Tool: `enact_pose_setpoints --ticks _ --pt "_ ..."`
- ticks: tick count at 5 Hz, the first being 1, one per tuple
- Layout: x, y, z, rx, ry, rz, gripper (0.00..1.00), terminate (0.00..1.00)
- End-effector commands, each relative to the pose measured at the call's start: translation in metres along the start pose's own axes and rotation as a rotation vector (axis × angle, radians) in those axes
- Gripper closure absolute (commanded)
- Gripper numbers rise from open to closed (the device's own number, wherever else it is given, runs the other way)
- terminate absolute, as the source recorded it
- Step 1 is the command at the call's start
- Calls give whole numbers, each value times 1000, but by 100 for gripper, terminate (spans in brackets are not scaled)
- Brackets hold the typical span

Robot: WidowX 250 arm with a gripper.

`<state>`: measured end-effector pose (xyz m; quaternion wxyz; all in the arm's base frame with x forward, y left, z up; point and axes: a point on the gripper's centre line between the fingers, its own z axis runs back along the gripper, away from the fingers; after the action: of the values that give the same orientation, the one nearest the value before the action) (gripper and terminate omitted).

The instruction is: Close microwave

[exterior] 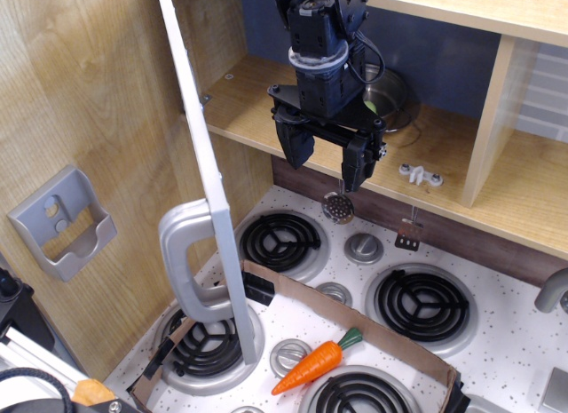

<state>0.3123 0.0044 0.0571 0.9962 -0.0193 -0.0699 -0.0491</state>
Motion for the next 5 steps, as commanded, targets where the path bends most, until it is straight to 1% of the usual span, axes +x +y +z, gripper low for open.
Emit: enact_pose_setpoints --ticks 1,2,3,4,5 --pt "0 0 0 0 0 0 0 0" --pt "-5 -4 36 60 -19 2 0 0" --pt "-10 -8 66 85 -38 23 0 0" --pt "-18 -8 88 99 -62 28 0 0" --pt "-27 -5 117 125 -39 30 0 0"
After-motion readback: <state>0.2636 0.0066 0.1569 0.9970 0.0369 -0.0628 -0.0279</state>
